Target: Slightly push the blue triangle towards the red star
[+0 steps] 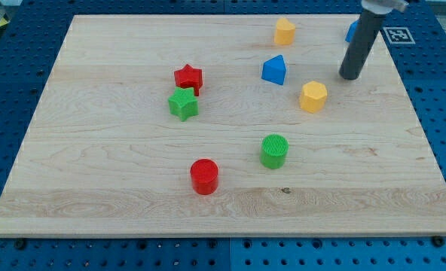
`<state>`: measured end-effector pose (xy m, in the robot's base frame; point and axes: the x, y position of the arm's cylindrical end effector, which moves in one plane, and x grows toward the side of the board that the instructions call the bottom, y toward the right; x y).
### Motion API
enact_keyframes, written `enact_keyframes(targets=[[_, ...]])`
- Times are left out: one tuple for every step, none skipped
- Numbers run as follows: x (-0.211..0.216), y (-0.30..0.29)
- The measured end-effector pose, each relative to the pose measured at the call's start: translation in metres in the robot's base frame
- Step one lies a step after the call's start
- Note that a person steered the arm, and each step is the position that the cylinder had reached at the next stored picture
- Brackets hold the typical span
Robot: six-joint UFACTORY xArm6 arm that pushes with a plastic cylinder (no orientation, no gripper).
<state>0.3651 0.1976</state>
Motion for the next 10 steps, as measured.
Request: enact_keyframes(targets=[[0.001,-0.019],[0.001,-0.039],[0.001,-0.057],[-0.003,-0.074],[-0.021,-0.090],[-0.048,-0.107],[-0.062,-0.123],[-0.063,-0.140],[-0.075,-0.144],[-0.100,-0.136]])
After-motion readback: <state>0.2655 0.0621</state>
